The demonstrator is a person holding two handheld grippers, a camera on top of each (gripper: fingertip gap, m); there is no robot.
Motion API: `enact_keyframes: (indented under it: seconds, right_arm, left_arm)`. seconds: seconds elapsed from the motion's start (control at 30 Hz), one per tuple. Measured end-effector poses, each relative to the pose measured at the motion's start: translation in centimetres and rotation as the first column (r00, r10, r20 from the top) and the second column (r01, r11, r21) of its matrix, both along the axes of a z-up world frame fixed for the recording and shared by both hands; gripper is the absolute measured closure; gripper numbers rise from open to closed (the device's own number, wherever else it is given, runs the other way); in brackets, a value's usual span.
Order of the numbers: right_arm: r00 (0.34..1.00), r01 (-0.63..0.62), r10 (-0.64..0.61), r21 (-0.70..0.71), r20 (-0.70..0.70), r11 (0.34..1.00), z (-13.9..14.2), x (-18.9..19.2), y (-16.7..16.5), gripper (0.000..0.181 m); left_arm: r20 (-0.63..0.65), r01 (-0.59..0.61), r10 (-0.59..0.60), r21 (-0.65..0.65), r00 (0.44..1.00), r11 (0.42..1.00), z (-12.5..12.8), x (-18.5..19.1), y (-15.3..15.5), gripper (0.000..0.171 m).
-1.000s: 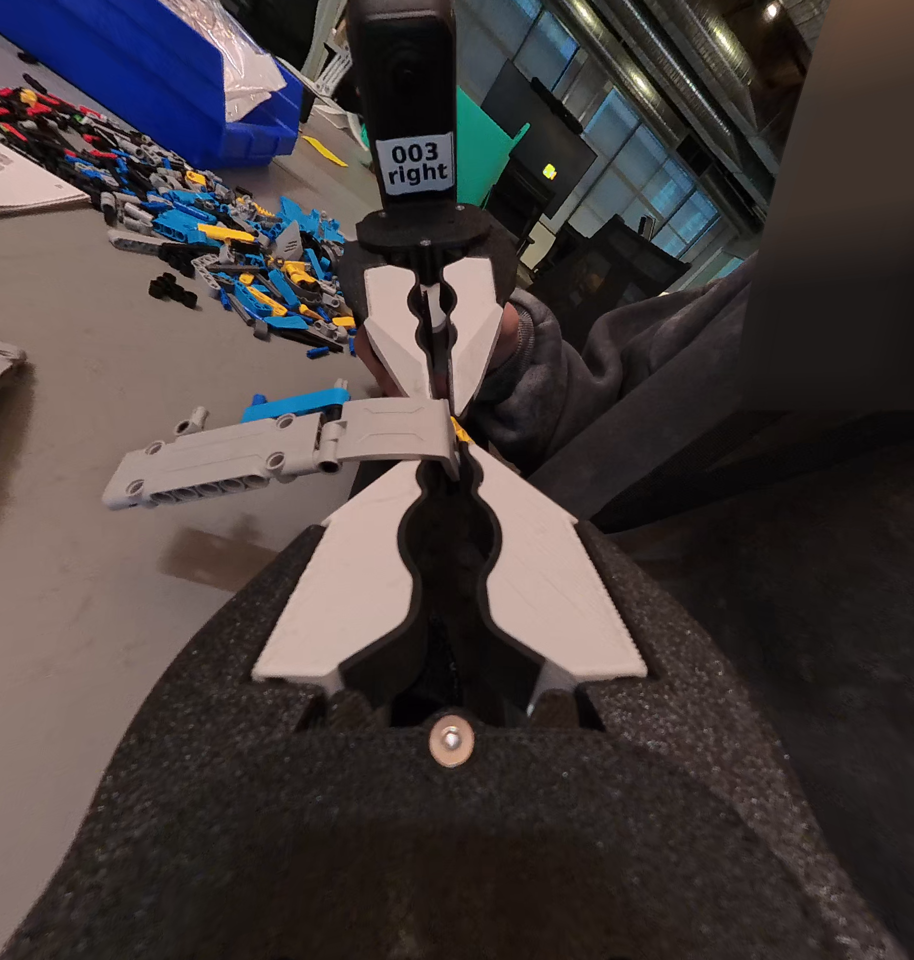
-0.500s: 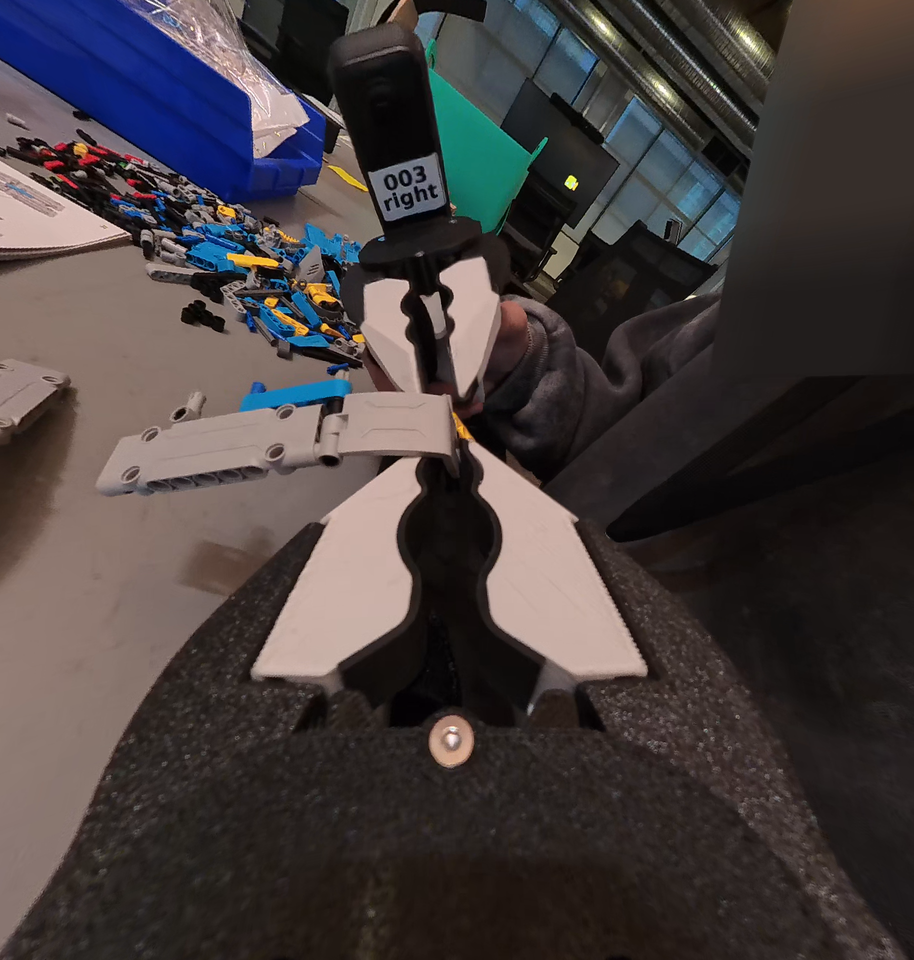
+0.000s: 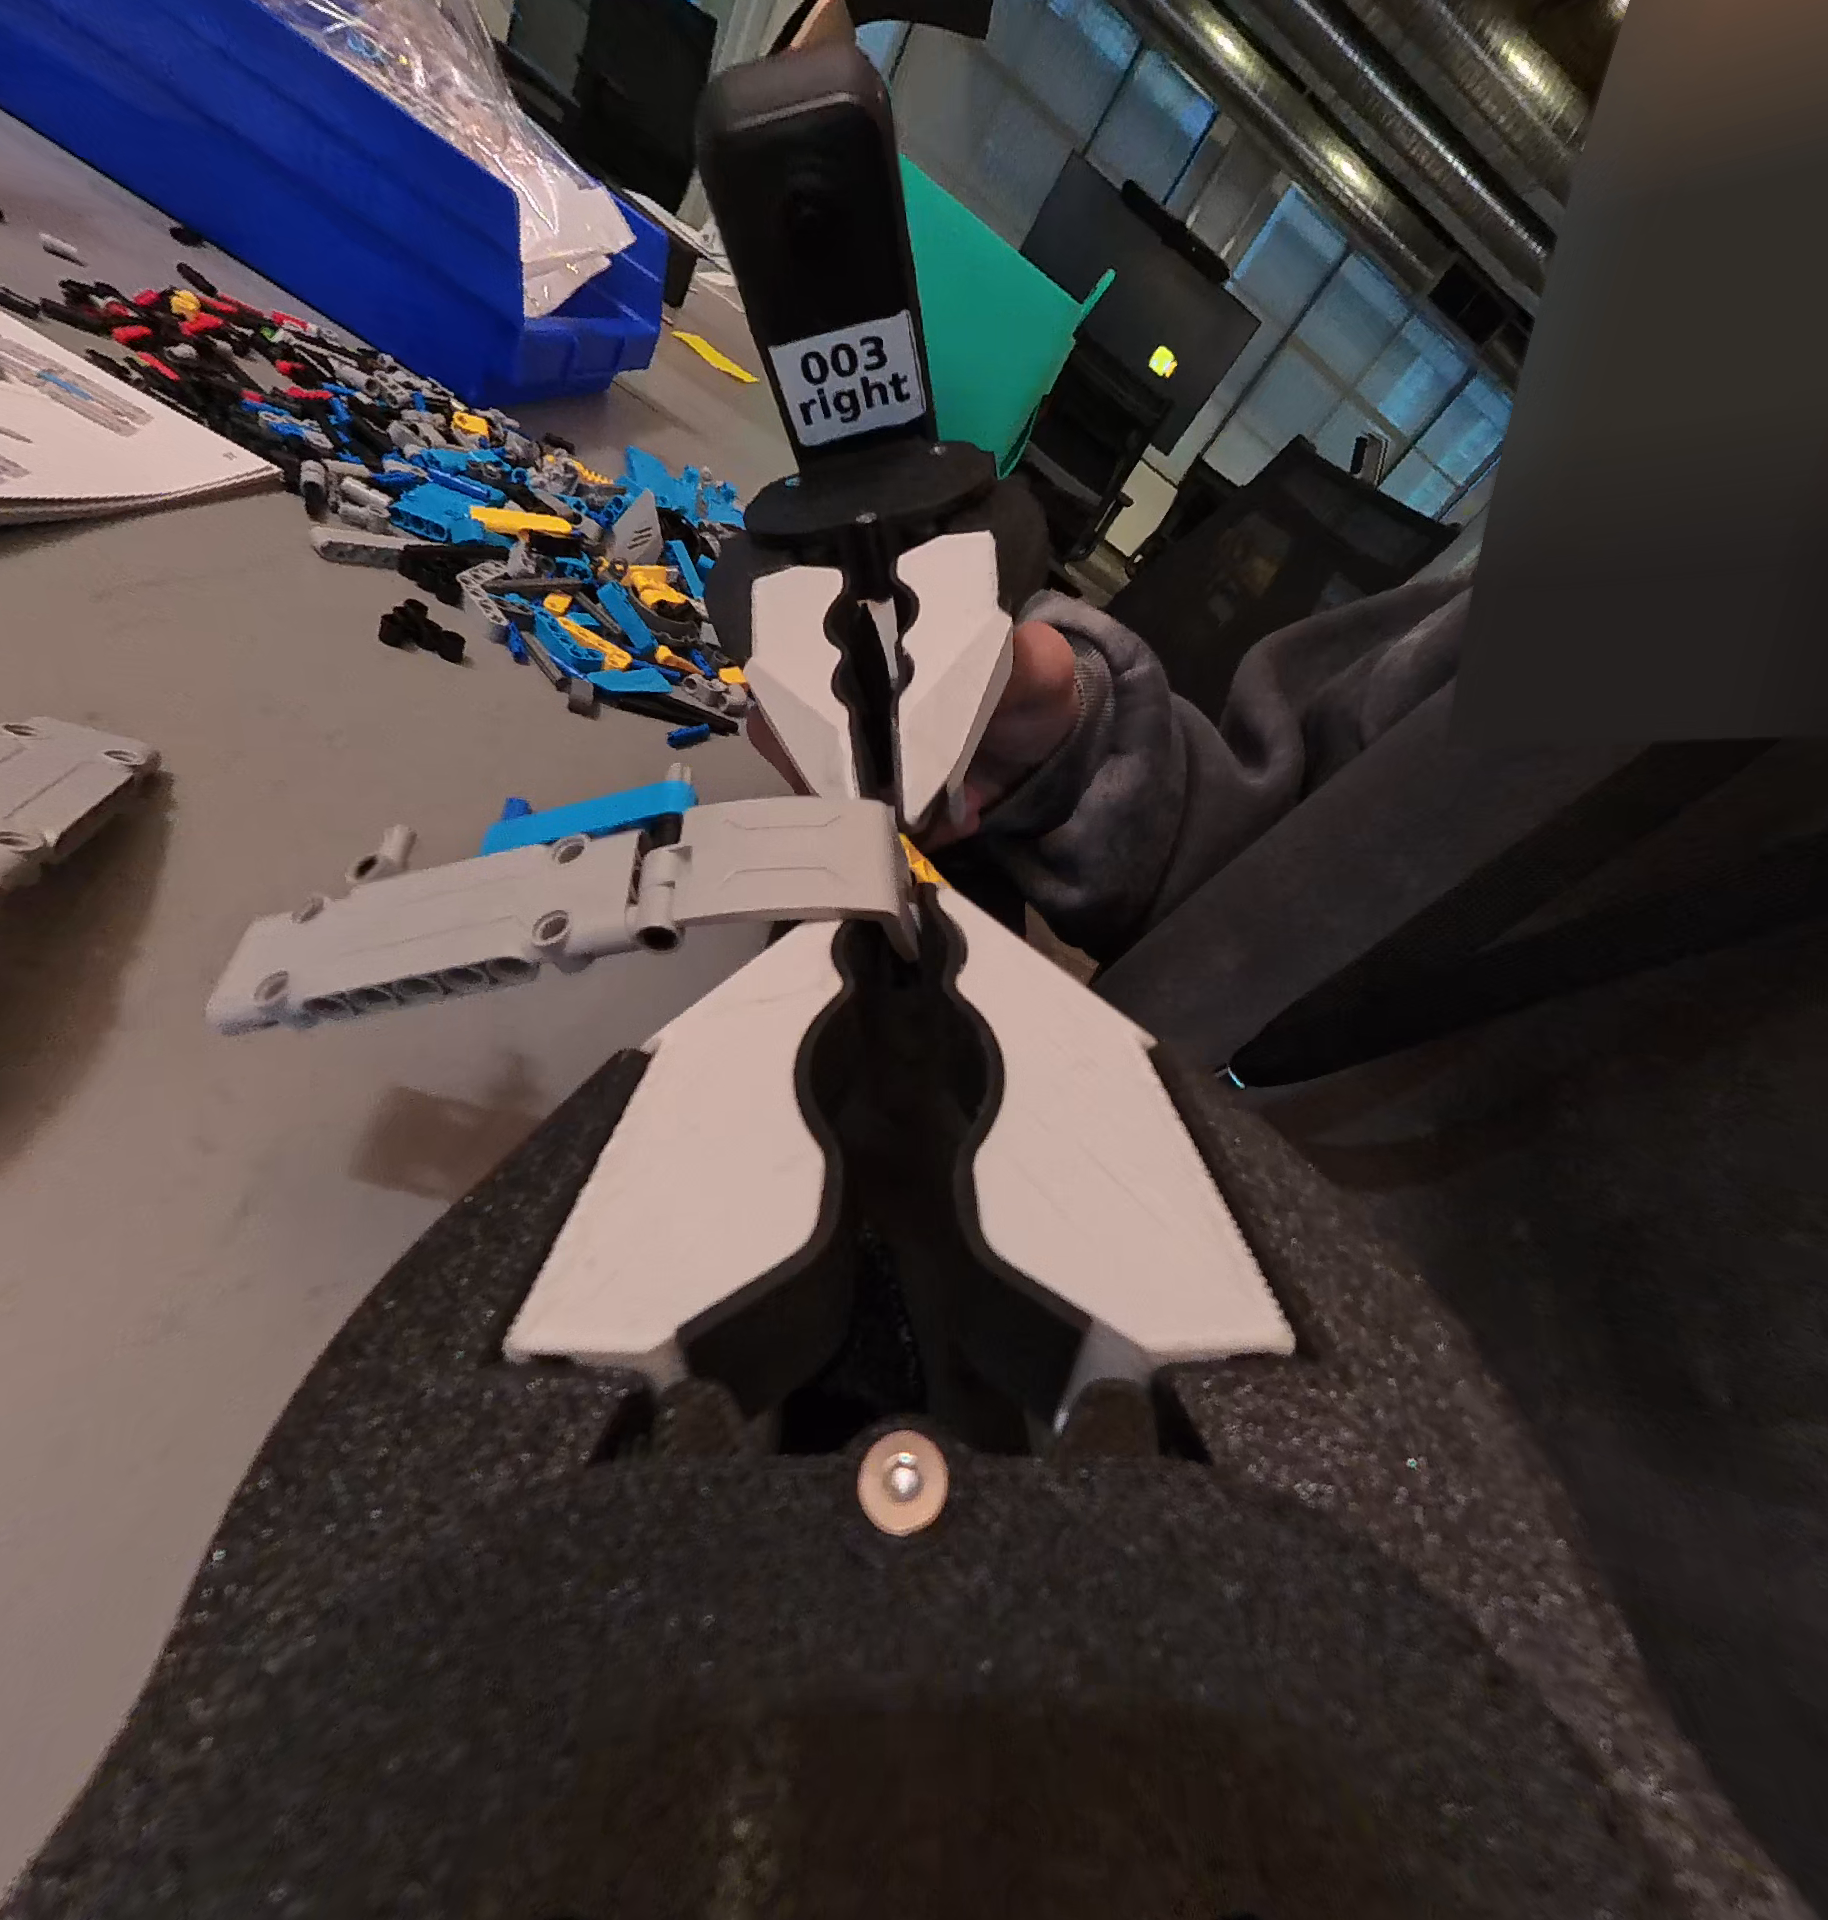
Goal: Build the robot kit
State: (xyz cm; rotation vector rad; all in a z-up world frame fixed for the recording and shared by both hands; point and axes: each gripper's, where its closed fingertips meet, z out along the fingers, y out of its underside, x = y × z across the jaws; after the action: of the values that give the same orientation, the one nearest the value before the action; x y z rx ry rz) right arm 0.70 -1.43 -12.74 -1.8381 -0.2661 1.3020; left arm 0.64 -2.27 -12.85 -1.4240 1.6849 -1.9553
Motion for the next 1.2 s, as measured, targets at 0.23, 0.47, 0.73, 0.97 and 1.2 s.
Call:
enact_keyframes:
  seconds: [0.23, 0.47, 0.73, 0.97, 1.2]
  right_arm:
    - [0.998, -0.013, 0.012, -0.024, -0.059, 1.0, 0.3, 0.3, 0.1, 0.178]
    - [0.998, -0.006, 0.005, -0.02, -0.07, 1.0, 0.5, 1.0, -0.1, 0.175]
    - [0.999, -0.002, 0.002, -0.005, -0.041, 1.0, 0.4, 0.9, -0.2, 0.179]
    - [0.999, -0.01, 0.01, -0.021, -0.032, 1.0, 0.2, 0.8, -0.3, 0.179]
    - [1.0, 0.008, -0.008, -0.027, 0.002, 1.0, -0.2, 0.7, -0.3, 0.18]
  left_arm:
    - [0.007, -0.015, 0.015, 0.01, 1.0, 1.0, 0.1, 0.2, 0.0, 0.167]
    - [0.009, -0.005, 0.005, 0.015, 1.0, 1.0, 0.1, 0.1, -0.1, 0.167]
    - [-0.002, -0.012, 0.012, 0.024, 1.0, 1.0, -0.1, 0.2, 0.0, 0.167]
    - [-0.01, -0.008, 0.008, 0.03, 1.0, 1.0, -0.3, 0.2, -0.1, 0.167]
    - [-0.014, -0.019, 0.02, 0.044, 1.0, 0.999, -0.5, 0.2, -0.1, 0.168]
